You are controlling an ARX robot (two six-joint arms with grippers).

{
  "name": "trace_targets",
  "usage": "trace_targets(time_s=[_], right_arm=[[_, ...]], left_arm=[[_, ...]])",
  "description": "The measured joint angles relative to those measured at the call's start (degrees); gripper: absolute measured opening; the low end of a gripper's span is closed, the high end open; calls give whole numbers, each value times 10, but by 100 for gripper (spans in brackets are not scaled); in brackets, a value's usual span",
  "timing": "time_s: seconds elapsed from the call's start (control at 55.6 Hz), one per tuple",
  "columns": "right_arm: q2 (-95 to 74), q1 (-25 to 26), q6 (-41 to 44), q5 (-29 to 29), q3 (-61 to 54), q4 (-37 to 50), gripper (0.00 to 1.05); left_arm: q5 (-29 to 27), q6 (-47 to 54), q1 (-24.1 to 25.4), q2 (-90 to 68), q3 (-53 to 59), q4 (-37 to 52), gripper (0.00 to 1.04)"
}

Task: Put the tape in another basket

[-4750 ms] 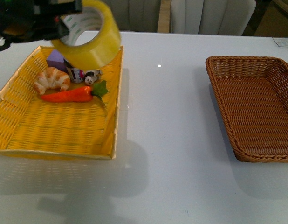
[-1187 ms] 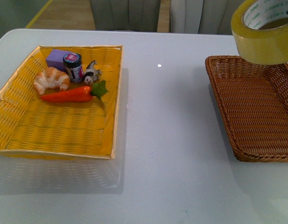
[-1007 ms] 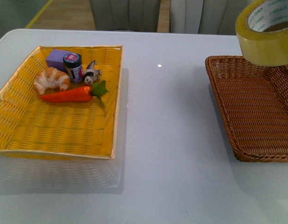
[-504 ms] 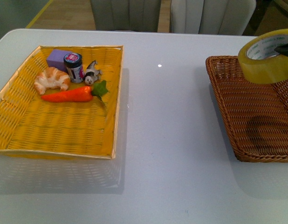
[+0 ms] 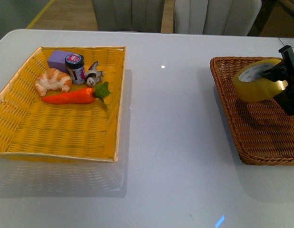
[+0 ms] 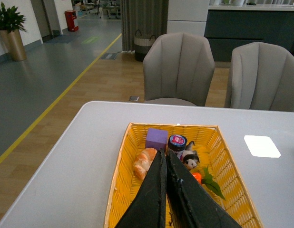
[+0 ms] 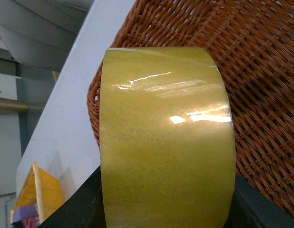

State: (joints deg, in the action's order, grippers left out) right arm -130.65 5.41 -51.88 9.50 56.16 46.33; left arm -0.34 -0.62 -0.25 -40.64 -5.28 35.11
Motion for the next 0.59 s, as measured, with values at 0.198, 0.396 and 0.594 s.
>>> trace_targets(time_s=[0.198,0.396,0.594], right_arm=[[-25,-5,0,-18,33,-26,47],[-24,1,3,-18,23,-20,60],[34,42,23,-3,-71,37,97]], left_arm=[[3,0,0,53,18,-36,2],[3,0,0,101,45,-52,2],[3,0,0,179,45,-125,2]])
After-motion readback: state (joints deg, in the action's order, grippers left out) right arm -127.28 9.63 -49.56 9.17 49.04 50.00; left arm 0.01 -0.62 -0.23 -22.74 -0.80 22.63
